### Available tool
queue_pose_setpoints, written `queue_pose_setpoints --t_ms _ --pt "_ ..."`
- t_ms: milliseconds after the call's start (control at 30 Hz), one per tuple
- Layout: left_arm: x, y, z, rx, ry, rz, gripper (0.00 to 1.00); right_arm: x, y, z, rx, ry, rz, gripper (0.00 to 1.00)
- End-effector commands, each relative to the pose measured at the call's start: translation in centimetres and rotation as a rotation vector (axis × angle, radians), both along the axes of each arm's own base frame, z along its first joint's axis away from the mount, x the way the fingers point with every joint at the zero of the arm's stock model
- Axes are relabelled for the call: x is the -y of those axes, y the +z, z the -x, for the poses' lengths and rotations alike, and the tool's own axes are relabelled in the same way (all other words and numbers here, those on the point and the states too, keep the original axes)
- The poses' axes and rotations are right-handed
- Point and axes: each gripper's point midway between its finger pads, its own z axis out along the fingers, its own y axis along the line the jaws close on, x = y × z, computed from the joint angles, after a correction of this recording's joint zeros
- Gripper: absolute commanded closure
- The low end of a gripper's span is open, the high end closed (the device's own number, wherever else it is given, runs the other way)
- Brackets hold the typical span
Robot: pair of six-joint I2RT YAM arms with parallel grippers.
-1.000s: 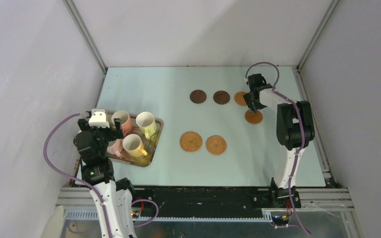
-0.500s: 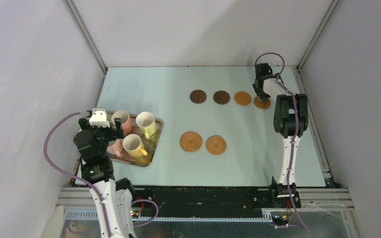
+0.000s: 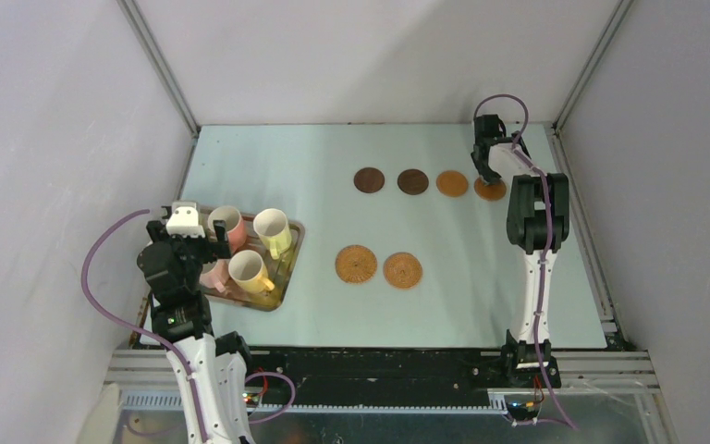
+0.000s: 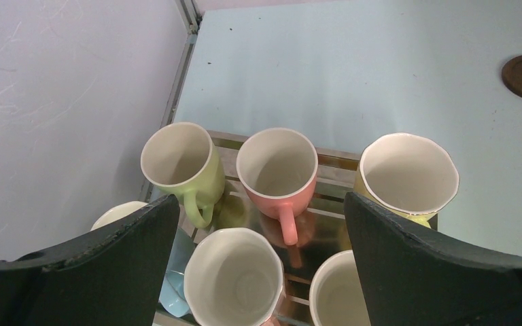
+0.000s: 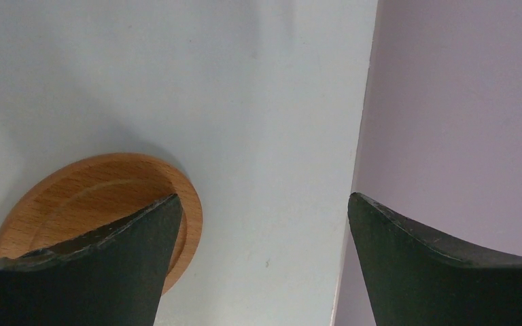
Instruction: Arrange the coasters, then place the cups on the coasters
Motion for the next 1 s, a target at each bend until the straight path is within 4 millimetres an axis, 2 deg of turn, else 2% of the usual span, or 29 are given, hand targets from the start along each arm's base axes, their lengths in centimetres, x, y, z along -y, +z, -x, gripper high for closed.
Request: queue_pose_setpoints --t_ms 0,167,300,367,400,433,467,500,533,567,600,633,667,733,767,800,833,867,900,933,967 --pt "-0.2 0.3 -0.1 0.02 0.012 0.013 0.02 1.9 -2.1 2.0 -0.076 -0.033 0.001 0.01" --pt "-0.2 0.3 0.0 0.023 0.014 0.013 0.02 2.4 -1.7 2.3 -0.073 -0.044 0.009 0.01" --pt "-0.2 0.4 0.0 0.026 0.014 0.014 0.02 1.3 -0.1 2.1 -0.021 -0.031 -0.055 0.0" --pt "-0.2 0.4 0.0 0.025 0.014 0.015 0.02 -0.5 3.2 1.7 0.059 0.004 -0.123 0.0" --pt "-0.2 0.4 0.0 0.026 0.014 0.014 0.02 -1.5 3.9 1.5 0.078 0.031 -0.162 0.0" --pt "-0.2 0.4 0.0 0.026 0.015 0.014 0.02 -2.8 6.2 1.6 0.126 0.059 -0.187 0.0" --pt "-0.2 0.5 0.0 0.027 0.017 0.013 0.02 -4.2 7.2 1.5 0.147 0.098 -0.227 0.01" --pt "-0.3 0.5 0.0 0.027 0.019 0.012 0.02 -6.4 9.1 2.0 0.182 0.153 -0.26 0.01" --pt "-0.2 0.5 0.0 0.027 0.018 0.012 0.02 -7.6 10.1 2.4 0.196 0.188 -0.276 0.0" --pt "-0.2 0.5 0.1 0.028 0.02 0.012 0.02 -10.4 11.2 3.5 0.21 0.266 -0.31 0.01" --pt "-0.3 0.5 0.1 0.028 0.021 0.012 0.02 -11.8 11.7 4.1 0.213 0.312 -0.322 0.01" --pt "-0.3 0.5 0.1 0.029 0.022 0.012 0.02 -14.9 11.8 5.8 0.199 0.398 -0.346 0.01" --pt "-0.3 0.6 0.1 0.031 0.023 0.012 0.02 -16.5 11.6 6.7 0.182 0.451 -0.344 0.01" --pt "-0.3 0.6 0.1 0.032 0.026 0.01 0.02 -22.4 10.0 10.1 0.107 0.605 -0.339 0.01" --pt "-0.3 0.6 0.1 0.033 0.025 0.01 0.02 -23.4 8.7 11.4 0.065 0.637 -0.331 0.01" --pt "-0.3 0.6 0.1 0.034 0.023 0.01 0.02 -25.6 7.2 13.2 0.009 0.696 -0.322 0.01" --pt "-0.2 0.6 0.1 0.033 0.021 0.012 0.02 -26.6 6.6 14.0 -0.018 0.725 -0.318 0.01" --pt "-0.2 0.5 0.1 0.032 0.019 0.013 0.02 -28.3 5.4 15.6 -0.073 0.781 -0.307 0.0" --pt "-0.2 0.4 0.1 0.031 0.016 0.014 0.02 -29.2 4.8 16.5 -0.105 0.814 -0.307 0.01" --pt "-0.1 0.4 0.0 0.031 0.014 0.014 0.02 -30.6 3.9 18.2 -0.161 0.874 -0.29 0.01" --pt "-0.1 0.3 0.0 0.029 0.013 0.015 0.02 -31.2 3.5 19.1 -0.191 0.906 -0.285 0.01"
